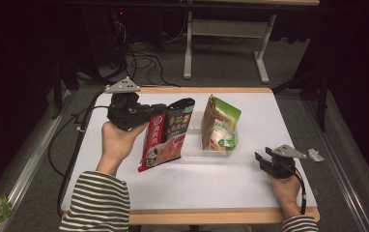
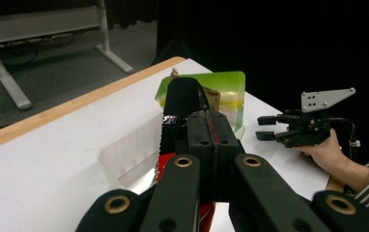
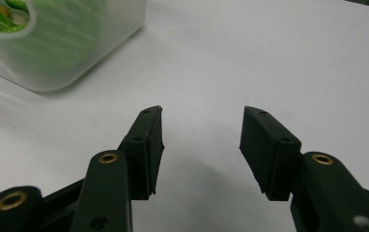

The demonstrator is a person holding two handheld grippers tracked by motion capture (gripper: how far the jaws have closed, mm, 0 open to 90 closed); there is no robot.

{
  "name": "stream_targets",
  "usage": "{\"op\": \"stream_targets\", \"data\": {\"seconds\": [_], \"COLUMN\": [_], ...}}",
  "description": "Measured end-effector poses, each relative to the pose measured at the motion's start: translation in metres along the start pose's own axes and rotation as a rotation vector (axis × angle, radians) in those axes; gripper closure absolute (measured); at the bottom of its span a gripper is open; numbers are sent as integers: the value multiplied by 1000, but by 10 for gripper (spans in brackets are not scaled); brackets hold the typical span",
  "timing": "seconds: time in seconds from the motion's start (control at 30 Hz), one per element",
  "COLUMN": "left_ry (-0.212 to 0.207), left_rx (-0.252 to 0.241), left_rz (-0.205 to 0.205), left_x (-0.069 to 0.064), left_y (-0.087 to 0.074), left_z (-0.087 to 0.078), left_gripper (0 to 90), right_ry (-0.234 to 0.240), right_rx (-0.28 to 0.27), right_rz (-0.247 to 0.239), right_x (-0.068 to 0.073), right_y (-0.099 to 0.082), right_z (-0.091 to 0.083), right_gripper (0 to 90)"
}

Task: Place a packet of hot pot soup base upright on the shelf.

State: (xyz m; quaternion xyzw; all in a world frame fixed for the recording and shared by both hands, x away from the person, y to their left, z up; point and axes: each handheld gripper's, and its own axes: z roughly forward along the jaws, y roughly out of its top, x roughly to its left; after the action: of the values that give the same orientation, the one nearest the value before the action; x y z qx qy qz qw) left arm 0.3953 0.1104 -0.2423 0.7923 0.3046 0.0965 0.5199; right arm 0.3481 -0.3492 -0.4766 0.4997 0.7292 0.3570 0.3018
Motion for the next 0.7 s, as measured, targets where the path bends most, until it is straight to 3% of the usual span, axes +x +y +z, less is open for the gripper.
{"op": "stream_targets", "data": {"seconds": [0.37,0.7], "left_ry": [15,43], "left_rx": [-44,-54], "left_rz": [6,-3], "left_x": [3,7], "left_y": [20,32], "left_z": [-2,19], "left_gripper": [900,900], "right_ry": [-1,-4], "right_rx": [1,1], "right_rz": [-3,-1], "right_x": [0,0], "right_y": [0,0], "right_z": [0,1], "right_gripper": [510,506]}}
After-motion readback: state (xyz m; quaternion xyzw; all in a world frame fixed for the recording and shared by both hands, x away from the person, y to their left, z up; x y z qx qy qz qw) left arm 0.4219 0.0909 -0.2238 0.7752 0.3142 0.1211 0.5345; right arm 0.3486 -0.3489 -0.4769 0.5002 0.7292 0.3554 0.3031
